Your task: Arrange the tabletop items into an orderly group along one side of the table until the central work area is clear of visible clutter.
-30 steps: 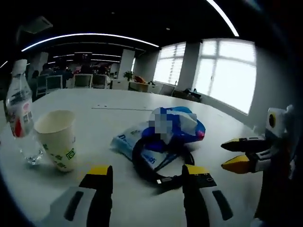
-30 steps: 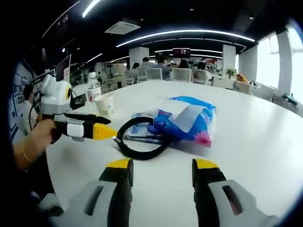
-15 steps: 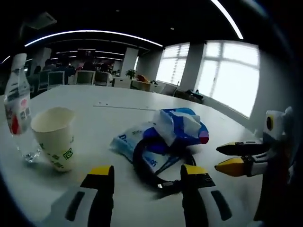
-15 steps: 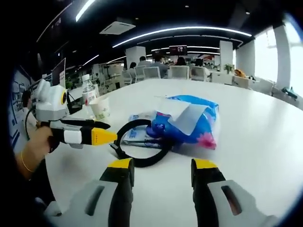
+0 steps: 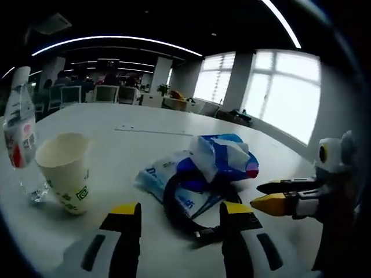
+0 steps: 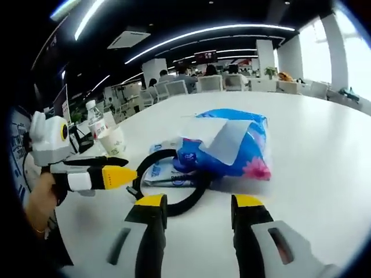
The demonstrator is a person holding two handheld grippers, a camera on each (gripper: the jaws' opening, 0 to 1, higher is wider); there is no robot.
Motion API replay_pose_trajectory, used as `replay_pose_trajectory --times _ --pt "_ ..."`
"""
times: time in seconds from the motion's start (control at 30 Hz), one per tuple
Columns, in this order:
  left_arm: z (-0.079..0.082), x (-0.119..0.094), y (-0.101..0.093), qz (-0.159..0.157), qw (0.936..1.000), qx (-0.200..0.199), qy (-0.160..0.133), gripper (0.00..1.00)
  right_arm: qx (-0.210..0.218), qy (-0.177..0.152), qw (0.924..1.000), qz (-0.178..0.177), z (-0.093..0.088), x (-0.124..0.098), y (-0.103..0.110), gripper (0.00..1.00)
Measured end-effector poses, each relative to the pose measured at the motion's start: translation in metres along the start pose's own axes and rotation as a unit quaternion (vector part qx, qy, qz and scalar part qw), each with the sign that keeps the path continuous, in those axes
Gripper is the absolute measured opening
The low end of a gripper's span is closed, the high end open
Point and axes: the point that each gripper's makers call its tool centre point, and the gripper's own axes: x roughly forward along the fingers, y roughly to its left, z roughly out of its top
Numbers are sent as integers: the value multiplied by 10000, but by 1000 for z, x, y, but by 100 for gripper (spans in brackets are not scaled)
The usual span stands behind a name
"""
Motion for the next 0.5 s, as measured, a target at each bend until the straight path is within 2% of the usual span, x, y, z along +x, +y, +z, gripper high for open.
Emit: replay_pose_trajectory --times 0.23,0.37,0.5 --pt "-4 6 -1 -93 9997 -228 59 51 107 90 9999 -48 -5 11 0 41" --pt "-5 8 0 -79 9997 -231 83 46 222 75 9996 -133 -6 15 -4 39" --pt "-3 10 5 61 9997 -235 23 43 380 63 9990 -241 -6 21 -11 36"
